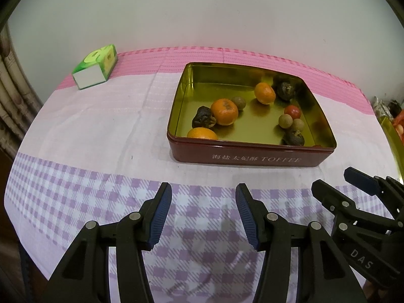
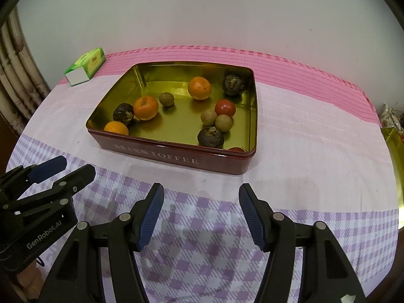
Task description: Organize fruits
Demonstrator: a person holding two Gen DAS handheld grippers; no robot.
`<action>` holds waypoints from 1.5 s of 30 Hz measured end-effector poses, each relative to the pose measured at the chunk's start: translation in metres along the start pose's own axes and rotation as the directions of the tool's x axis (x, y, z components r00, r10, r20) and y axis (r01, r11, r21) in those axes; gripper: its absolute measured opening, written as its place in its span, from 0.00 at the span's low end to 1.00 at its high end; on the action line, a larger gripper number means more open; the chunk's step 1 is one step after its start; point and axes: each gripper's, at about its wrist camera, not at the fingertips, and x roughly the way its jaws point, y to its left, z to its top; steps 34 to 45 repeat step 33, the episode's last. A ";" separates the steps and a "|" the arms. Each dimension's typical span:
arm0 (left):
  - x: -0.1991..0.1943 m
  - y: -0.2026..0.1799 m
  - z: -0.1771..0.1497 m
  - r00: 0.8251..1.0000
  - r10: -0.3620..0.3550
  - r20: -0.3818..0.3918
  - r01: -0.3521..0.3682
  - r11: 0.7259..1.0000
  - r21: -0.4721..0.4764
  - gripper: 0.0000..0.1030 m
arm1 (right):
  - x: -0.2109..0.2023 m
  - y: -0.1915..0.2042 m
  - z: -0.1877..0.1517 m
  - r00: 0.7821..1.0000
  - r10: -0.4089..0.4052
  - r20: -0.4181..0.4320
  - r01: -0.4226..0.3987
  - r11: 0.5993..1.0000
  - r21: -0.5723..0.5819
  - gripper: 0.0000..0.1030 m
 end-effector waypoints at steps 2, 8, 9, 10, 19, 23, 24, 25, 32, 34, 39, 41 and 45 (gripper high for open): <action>-0.001 0.000 0.000 1.000 0.001 0.001 -0.001 1.000 0.000 0.52 | 0.000 0.000 0.000 1.000 0.003 0.000 -0.003 1.000 0.002 0.57; 0.000 -0.001 0.000 1.000 -0.001 -0.001 0.001 1.000 -0.001 0.52 | 0.000 0.001 -0.001 1.000 0.004 -0.001 -0.004 1.000 0.002 0.57; 0.000 -0.001 0.000 1.000 -0.003 -0.001 0.003 1.000 -0.001 0.52 | 0.000 0.002 -0.002 1.000 0.003 -0.002 -0.003 1.000 0.001 0.57; -0.001 -0.001 0.000 1.000 -0.003 -0.001 0.003 1.000 0.001 0.52 | 0.000 0.002 -0.002 1.000 0.004 -0.003 -0.004 1.000 0.001 0.57; -0.002 -0.002 -0.001 1.000 0.003 0.002 -0.003 1.000 0.008 0.52 | 0.001 0.002 -0.002 1.000 0.004 -0.004 -0.004 1.000 0.001 0.57; -0.002 -0.002 -0.001 1.000 0.003 0.000 -0.003 1.000 0.007 0.52 | 0.001 0.002 -0.003 1.000 0.005 -0.006 -0.005 1.000 0.001 0.57; -0.002 -0.002 -0.001 1.000 0.002 -0.002 -0.002 1.000 0.008 0.52 | 0.001 0.002 -0.003 1.000 0.005 -0.006 -0.005 1.000 0.001 0.57; -0.001 -0.002 -0.001 1.000 0.002 -0.003 -0.002 1.000 0.008 0.52 | 0.001 0.002 -0.004 1.000 0.004 -0.006 -0.004 1.000 0.000 0.57; -0.001 -0.001 -0.002 1.000 0.001 0.003 -0.002 1.000 0.019 0.52 | 0.002 0.001 -0.005 1.000 0.003 -0.013 -0.003 1.000 0.006 0.57; -0.001 -0.001 -0.002 1.000 0.000 0.001 0.000 1.000 0.016 0.52 | 0.002 0.001 -0.006 1.000 0.004 -0.013 -0.004 1.000 0.007 0.57; -0.001 -0.001 -0.002 1.000 0.000 0.001 0.000 1.000 0.016 0.52 | 0.002 0.001 -0.006 1.000 0.004 -0.013 -0.004 1.000 0.007 0.57; -0.001 -0.001 -0.002 1.000 0.000 0.001 0.000 1.000 0.016 0.52 | 0.002 0.001 -0.006 1.000 0.004 -0.013 -0.004 1.000 0.007 0.57; -0.001 -0.001 -0.002 1.000 0.000 0.001 0.000 1.000 0.016 0.52 | 0.002 0.001 -0.006 1.000 0.004 -0.013 -0.004 1.000 0.007 0.57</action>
